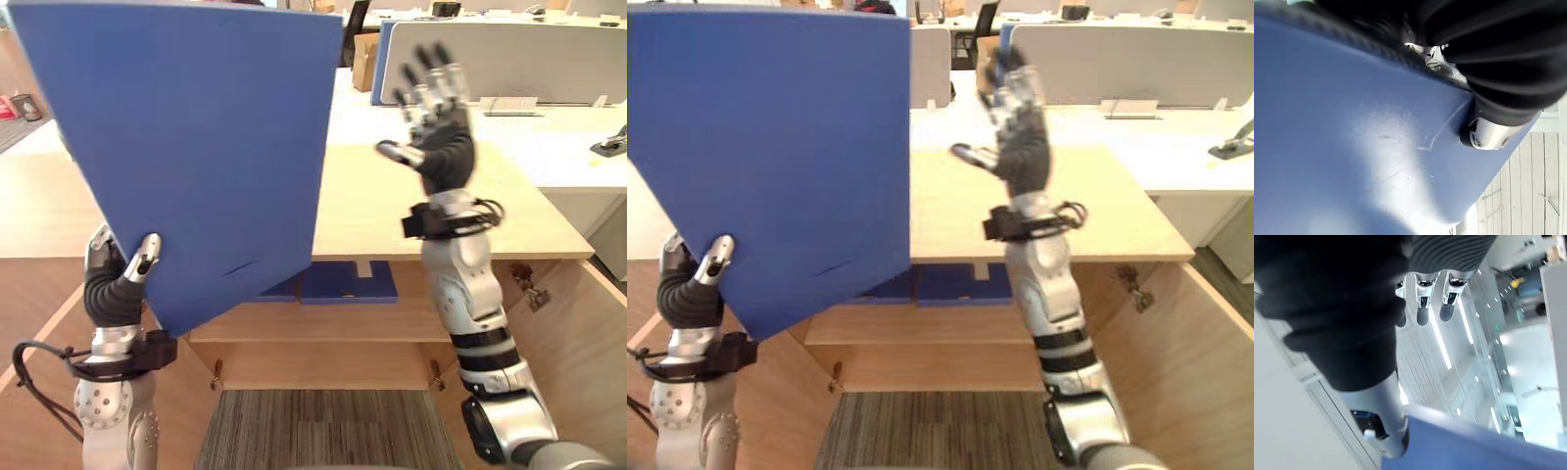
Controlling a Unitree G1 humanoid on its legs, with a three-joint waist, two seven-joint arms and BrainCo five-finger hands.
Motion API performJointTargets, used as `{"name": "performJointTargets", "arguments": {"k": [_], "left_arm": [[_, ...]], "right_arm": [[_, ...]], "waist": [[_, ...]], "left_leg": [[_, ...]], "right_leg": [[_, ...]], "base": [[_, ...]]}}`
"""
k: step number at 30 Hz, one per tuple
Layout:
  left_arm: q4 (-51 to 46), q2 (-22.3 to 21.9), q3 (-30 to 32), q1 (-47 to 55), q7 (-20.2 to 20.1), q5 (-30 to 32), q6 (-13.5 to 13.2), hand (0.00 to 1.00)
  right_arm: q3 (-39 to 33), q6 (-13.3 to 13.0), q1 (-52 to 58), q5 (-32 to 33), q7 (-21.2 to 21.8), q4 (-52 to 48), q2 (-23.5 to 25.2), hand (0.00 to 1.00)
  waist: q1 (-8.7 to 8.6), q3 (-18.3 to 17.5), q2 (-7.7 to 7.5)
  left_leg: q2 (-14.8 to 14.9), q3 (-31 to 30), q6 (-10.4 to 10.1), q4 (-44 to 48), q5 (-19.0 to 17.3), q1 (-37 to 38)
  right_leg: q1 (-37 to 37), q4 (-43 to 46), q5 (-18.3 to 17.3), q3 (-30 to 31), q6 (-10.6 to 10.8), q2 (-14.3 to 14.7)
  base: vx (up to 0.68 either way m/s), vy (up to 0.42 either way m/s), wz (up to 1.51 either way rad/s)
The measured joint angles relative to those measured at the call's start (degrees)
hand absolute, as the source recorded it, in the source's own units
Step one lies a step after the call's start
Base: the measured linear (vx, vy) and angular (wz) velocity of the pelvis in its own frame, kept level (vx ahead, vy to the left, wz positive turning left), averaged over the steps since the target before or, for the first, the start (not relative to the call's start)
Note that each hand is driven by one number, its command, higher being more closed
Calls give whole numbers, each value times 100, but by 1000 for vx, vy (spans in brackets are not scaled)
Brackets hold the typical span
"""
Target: Walk over to the cabinet, pick up the folder, carry it to the office cabinet, place the folder inside the office cabinet, then close the office cabinet door
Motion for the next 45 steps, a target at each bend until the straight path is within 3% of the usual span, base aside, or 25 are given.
{"name": "performJointTargets", "arguments": {"k": [3, 5, 9, 13, 23, 24, 29, 30, 37, 42, 45], "left_arm": [[16, 207, -192, 0, -21, -58, -1, 100], [103, 291, -218, 2, -15, -235, -2, 100], [210, 465, -291, 29, -1, -385, -19, 100], [208, 644, -571, 29, 10, -508, -207, 100], [357, 1305, -716, 40, 133, -777, -291, 100], [362, 1341, -722, 40, 138, -817, -292, 100], [507, 1563, -805, 37, 149, -951, -309, 100], [508, 1562, -813, 37, 151, -952, -316, 0], [549, 1594, -1086, 39, 130, -1083, -326, 0], [1258, 1442, -1513, 41, -392, -1733, -259, 0], [1922, 1057, -1825, 96, -701, -2139, -35, 0]], "right_arm": [[813, 186, -367, 597, 363, 202, -185, 0], [947, 202, -472, 1165, 490, 254, -273, 0], [1607, 305, -778, 2045, 716, 367, -938, 0], [2247, 444, -893, 2492, 905, 453, -1345, 0], [3368, 725, -1376, 3385, 1031, 591, -2231, 0], [3385, 754, -1376, 3406, 1053, 591, -2242, 100], [3606, 893, -1385, 3607, 1140, 591, -2410, 100], [3603, 892, -1385, 3607, 1148, 590, -2416, 100], [3457, 785, -1384, 3602, 1229, 562, -2429, 100], [3235, 814, -1206, 3026, 1242, 494, -2429, 100], [2997, 900, -698, 2514, 1239, 401, -2405, 100]], "waist": [[31, 62, -12], [74, 104, -39], [96, 135, -82], [103, 134, -86], [126, 113, -120], [126, 111, -123], [130, 68, -186], [130, 62, -195], [124, 15, -216], [103, -22, -234], [102, -49, -270]], "left_leg": [[0, 0, 0, 0, 0, 2], [0, -1, 0, 0, 0, 3], [0, -7, 1, -3, 1, 0], [1, -11, 1, -10, 1, 0], [2, -25, 1, -34, 4, -12], [2, -25, 1, -35, 4, -12], [2, -25, 0, -42, 5, -16], [2, -25, 0, -42, 5, -16], [3, -25, -1, -41, 8, -23], [3, -21, -1, -45, 8, -32], [1, -21, -1, -48, 8, -56]], "right_leg": [[0, 0, 6, 2, -5, 0], [2, 0, 10, 2, -9, -1], [2, -1, 12, 1, -10, 0], [3, -1, 12, 1, -11, 0], [-8, -3, 12, -3, -11, 1], [-9, -3, 12, -3, -11, 1], [-13, -4, 12, -3, -11, -1], [-13, -4, 12, -3, -11, 0], [-21, -4, 12, -2, -11, -1], [-35, -4, 13, -2, -10, -1], [-63, -5, 13, -1, -10, -2]], "base": [[0, 0, 0], [0, 0, 0], [0, 0, 0], [0, 0, 0], [0, 0, 0], [0, 0, 0], [0, 0, 0], [0, 0, 0], [0, 0, 0], [0, 0, 0], [0, 0, 0]]}}
